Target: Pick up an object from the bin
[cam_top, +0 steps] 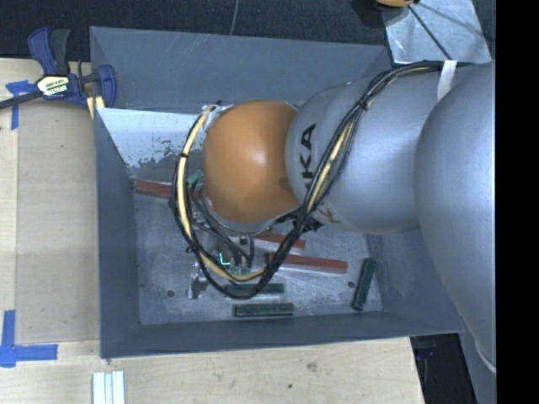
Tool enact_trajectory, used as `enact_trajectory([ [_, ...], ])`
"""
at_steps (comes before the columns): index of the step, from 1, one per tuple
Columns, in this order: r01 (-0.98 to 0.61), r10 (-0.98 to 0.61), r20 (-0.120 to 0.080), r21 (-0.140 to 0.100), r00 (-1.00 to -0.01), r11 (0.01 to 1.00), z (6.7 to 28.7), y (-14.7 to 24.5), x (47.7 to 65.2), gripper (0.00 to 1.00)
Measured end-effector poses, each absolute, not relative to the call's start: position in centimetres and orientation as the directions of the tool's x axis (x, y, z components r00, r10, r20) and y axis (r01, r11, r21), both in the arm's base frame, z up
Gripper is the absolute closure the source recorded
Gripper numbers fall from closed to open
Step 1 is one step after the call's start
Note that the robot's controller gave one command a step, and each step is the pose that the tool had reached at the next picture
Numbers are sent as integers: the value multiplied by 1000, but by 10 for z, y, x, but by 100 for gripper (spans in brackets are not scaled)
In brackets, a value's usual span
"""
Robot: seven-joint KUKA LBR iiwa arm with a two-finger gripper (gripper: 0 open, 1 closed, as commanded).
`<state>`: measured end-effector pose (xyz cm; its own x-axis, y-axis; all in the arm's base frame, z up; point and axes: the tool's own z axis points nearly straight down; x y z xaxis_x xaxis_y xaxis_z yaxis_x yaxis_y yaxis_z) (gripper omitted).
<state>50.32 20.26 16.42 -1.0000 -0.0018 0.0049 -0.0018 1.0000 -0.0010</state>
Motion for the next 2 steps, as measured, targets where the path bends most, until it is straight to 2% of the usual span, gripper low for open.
enact_trajectory([
  [1, 0, 0, -2, 1, -1000, 1000, 168, 202, 505, 0],
  [2, -38, -38, -9, 3, -999, 999, 142, 197, 551, 0],
])
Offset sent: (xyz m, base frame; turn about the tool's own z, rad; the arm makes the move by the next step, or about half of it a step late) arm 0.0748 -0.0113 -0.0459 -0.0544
